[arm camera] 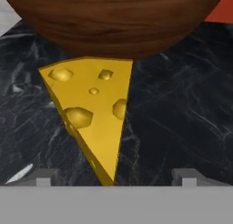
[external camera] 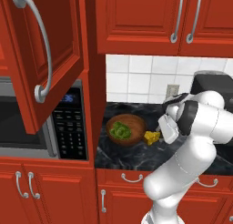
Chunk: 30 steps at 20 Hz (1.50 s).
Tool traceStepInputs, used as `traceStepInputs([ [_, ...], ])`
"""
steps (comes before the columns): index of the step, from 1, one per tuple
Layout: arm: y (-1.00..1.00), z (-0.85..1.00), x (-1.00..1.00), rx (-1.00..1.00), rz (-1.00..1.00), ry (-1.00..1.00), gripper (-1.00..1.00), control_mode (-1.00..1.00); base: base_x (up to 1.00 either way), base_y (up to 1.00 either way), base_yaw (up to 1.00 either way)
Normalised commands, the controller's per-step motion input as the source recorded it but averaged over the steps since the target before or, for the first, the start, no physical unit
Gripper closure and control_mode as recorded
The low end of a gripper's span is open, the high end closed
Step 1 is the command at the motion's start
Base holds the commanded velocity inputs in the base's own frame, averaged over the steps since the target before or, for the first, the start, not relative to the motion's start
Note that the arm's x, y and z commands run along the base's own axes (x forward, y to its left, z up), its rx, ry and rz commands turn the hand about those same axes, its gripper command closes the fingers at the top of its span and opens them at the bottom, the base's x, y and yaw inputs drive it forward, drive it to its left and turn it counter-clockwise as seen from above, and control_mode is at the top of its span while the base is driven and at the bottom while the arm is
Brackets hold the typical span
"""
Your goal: Pick the cheese from the fridge and the cheese grater from the cabinet and place them next to the salad bowl.
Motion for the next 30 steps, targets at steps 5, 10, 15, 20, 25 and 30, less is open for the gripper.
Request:
traceStepInputs([
  [5,0.00,0.33,0.00,-0.20,0.07,0.00,-1.00,-1.00,0.00,0.00,0.00],
  [10,0.00,0.72,-0.01,-0.21,0.07,0.01,-1.00,-1.00,0.00,0.00,0.00],
  [15,0.00,0.64,-0.22,-0.24,0.05,0.00,-1.00,-1.00,0.00,0.00,0.00],
  [20,0.00,0.65,-0.48,-0.24,0.04,0.00,-1.00,-1.00,0.00,0.00,0.00],
  [25,0.07,0.65,-0.55,-0.26,0.03,0.02,-1.00,-1.00,0.00,0.00,0.00],
  [30,0.01,0.72,-0.65,-0.19,0.00,0.03,-1.00,-1.00,0.00,0.00,0.00],
])
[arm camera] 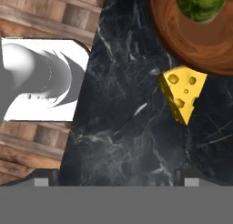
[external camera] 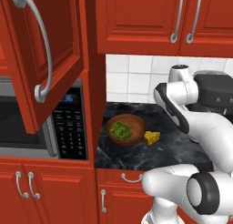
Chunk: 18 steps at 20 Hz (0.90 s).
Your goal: Pick the cheese from the fridge and the cheese grater from the cabinet and place them next to the salad bowl.
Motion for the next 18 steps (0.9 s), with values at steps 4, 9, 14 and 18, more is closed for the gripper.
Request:
traceStepInputs([
  [4,0.00,0.36,-0.74,-0.03,-0.05,0.06,-1.00,-1.00,0.00,0.00,0.00],
  [9,-0.05,0.02,-0.10,0.01,-0.01,0.02,-1.00,-1.00,0.00,0.00,0.00],
  [14,-0.03,0.00,0.02,0.00,0.19,0.02,-1.00,-1.00,0.00,0.00,0.00],
  [18,-0.01,0.00,0.00,0.00,0.38,0.03,-1.00,-1.00,0.00,0.00,0.00],
])
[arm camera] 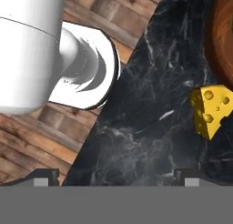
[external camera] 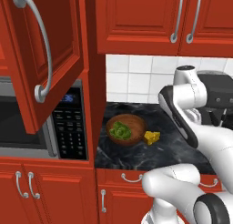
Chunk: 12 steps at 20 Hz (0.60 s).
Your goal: Pick the cheese from the fridge and the cheese grater from the cabinet and place them next to the salad bowl.
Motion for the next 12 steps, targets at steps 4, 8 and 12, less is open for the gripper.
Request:
traceStepInputs([
  [4,0.00,0.00,0.00,0.01,0.44,0.06,-1.00,-1.00,0.00,0.00,0.00],
  [8,-0.03,0.00,0.00,0.04,0.47,0.12,-1.00,-1.00,0.00,0.00,0.00],
  [12,-0.03,0.00,0.00,0.05,0.52,0.13,-1.00,-1.00,0.00,0.00,0.00],
])
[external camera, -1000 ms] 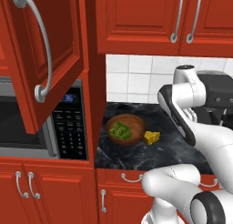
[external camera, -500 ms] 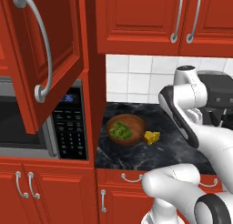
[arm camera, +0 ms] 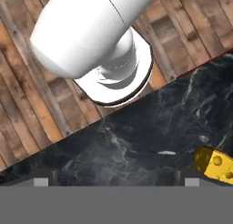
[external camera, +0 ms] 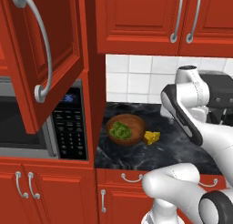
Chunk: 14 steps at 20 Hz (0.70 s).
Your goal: Pick the cheese from the fridge and the cheese grater from the cabinet and place them next to the salad bowl.
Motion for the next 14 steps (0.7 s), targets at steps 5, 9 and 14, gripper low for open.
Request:
traceStepInputs([
  [5,0.05,0.01,-0.06,0.00,0.37,0.08,-1.00,-1.00,0.00,0.00,0.00],
  [9,0.00,0.00,0.01,0.00,0.06,0.00,-1.00,-1.00,0.00,0.00,0.00],
  [14,0.00,-0.01,0.00,0.14,0.39,0.01,-1.00,-1.00,0.00,0.00,0.00],
])
